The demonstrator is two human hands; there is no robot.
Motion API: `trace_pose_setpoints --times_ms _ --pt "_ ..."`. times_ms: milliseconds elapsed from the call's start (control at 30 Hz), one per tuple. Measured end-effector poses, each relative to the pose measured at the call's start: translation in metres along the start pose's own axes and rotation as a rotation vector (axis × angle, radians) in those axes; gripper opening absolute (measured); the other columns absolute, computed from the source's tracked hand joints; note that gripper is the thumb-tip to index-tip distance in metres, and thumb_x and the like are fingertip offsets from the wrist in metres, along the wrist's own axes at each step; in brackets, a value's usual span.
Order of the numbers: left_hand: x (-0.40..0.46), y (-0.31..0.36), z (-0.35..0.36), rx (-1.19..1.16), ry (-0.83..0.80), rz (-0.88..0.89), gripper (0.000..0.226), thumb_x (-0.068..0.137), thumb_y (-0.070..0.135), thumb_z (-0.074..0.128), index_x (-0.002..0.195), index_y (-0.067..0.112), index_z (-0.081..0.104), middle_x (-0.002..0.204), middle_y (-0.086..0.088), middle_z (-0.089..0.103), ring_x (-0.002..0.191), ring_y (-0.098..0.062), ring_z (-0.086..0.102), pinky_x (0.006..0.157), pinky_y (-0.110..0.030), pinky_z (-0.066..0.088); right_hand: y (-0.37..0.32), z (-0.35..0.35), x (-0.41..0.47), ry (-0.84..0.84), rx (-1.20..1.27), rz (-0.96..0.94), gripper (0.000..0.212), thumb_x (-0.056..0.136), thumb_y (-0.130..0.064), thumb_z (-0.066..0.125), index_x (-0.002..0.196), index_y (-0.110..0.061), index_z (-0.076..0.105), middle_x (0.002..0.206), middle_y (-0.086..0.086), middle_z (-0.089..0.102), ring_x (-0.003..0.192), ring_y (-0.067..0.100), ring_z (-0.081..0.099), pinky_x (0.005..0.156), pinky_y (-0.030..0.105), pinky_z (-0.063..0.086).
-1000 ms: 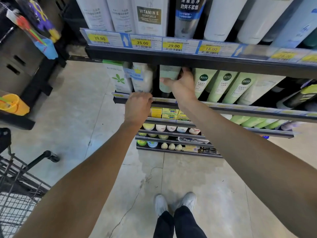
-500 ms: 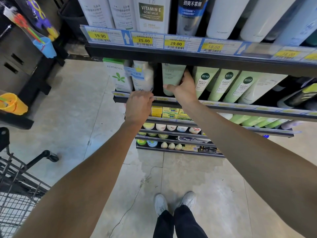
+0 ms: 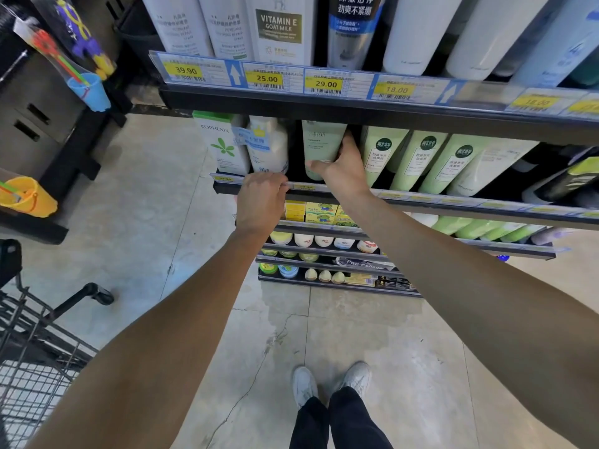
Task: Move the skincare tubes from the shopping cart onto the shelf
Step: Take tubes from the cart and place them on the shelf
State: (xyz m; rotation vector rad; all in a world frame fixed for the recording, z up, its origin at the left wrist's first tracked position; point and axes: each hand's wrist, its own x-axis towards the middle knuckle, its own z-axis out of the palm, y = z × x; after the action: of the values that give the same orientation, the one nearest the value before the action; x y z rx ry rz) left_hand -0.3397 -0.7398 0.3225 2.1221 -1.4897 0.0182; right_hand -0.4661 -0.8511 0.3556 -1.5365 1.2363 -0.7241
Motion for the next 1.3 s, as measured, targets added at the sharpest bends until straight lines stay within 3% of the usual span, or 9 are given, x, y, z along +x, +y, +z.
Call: trace_pose_setpoints --times_ms 133,267,433,533,633,700,933,1100,1300 --pt "0.001 0.0 -0.001 -0.009 -0.049 -0.045 0.012 0.095 0.015 0.068 0.102 0.01 0.077 0.095 -0.011 0.076 0.093 -0.034 0.064 0.089 -0.04 0.049 0.003 -0.004 -0.004 -0.013 -0.049 0.039 0.061 0.078 -0.013 0.087 0.129 -0.013 0.053 0.121 0.002 0.07 0.11 0.019 0.065 0.091 0.031 0.052" --pt "0.002 0.004 -0.01 -0.015 -0.15 -0.066 0.02 0.096 0.013 0.066 0.114 0.009 0.074 0.106 -0.013 0.074 0.106 -0.034 0.061 0.091 -0.041 0.05 0.005 -0.008 -0.019 -0.01 -0.075 0.077 0.068 0.08 -0.016 0.084 0.14 -0.011 0.054 0.13 0.004 0.069 0.12 0.021 0.065 0.106 0.042 0.052" --pt "-0.01 0.015 -0.028 -0.096 -0.216 -0.122 0.038 0.098 0.011 0.061 0.135 0.011 0.063 0.13 -0.009 0.066 0.127 -0.027 0.054 0.109 -0.044 0.046 -0.008 -0.034 -0.088 -0.077 -0.144 0.095 0.058 0.098 -0.018 0.069 0.152 -0.013 0.047 0.147 -0.003 0.054 0.131 0.013 0.053 0.111 0.025 0.039" --pt "-0.03 0.031 -0.049 -0.133 -0.162 -0.141 0.04 0.096 0.009 0.061 0.136 0.011 0.062 0.131 -0.008 0.066 0.124 -0.027 0.057 0.106 -0.043 0.048 -0.008 -0.052 -0.133 -0.173 -0.262 0.029 0.045 0.102 -0.026 0.064 0.145 -0.02 0.053 0.148 -0.001 0.053 0.136 0.018 0.052 0.115 0.033 0.041" --pt "-0.061 0.045 -0.075 -0.083 -0.096 -0.121 0.04 0.092 0.009 0.067 0.132 0.007 0.064 0.122 -0.013 0.07 0.114 -0.033 0.062 0.102 -0.046 0.051 -0.015 -0.071 -0.162 -0.331 -0.49 -0.1 0.045 0.104 -0.034 0.058 0.147 -0.02 0.051 0.15 -0.003 0.048 0.139 0.017 0.047 0.109 0.021 0.035" --pt "-0.089 0.053 -0.093 -0.009 -0.059 -0.15 0.04 0.087 0.011 0.073 0.126 0.008 0.067 0.116 -0.012 0.072 0.108 -0.033 0.066 0.098 -0.045 0.054 -0.02 -0.08 -0.175 -0.436 -0.6 -0.203 0.044 0.105 -0.039 0.055 0.146 -0.022 0.051 0.152 -0.002 0.047 0.141 0.019 0.044 0.111 0.03 0.037" --pt "-0.203 0.073 -0.146 0.17 0.092 -0.483 0.049 0.098 0.042 0.041 0.126 0.011 0.066 0.117 -0.011 0.07 0.106 -0.035 0.066 0.095 -0.047 0.052 -0.043 -0.073 -0.195 -0.713 -0.737 -0.586 0.042 0.105 -0.043 0.051 0.143 -0.026 0.053 0.148 -0.007 0.05 0.14 0.015 0.044 0.112 0.031 0.038" --pt "-0.286 0.093 -0.176 0.19 0.237 -0.743 0.035 0.098 0.031 0.059 0.127 0.012 0.065 0.116 -0.007 0.07 0.105 -0.031 0.064 0.092 -0.042 0.051 -0.045 -0.042 -0.233 -0.918 -0.596 -0.708 0.038 0.104 -0.041 0.054 0.139 -0.029 0.058 0.147 -0.01 0.052 0.14 0.012 0.046 0.111 0.035 0.043" --pt "-0.374 0.1 -0.202 0.251 0.302 -1.026 0.049 0.101 0.043 0.048 0.137 0.012 0.06 0.129 -0.006 0.065 0.118 -0.03 0.061 0.102 -0.043 0.048 -0.05 0.006 -0.292 -1.172 -0.605 -0.849 0.041 0.106 -0.043 0.05 0.144 -0.028 0.054 0.149 -0.013 0.049 0.141 0.009 0.043 0.112 0.026 0.038"
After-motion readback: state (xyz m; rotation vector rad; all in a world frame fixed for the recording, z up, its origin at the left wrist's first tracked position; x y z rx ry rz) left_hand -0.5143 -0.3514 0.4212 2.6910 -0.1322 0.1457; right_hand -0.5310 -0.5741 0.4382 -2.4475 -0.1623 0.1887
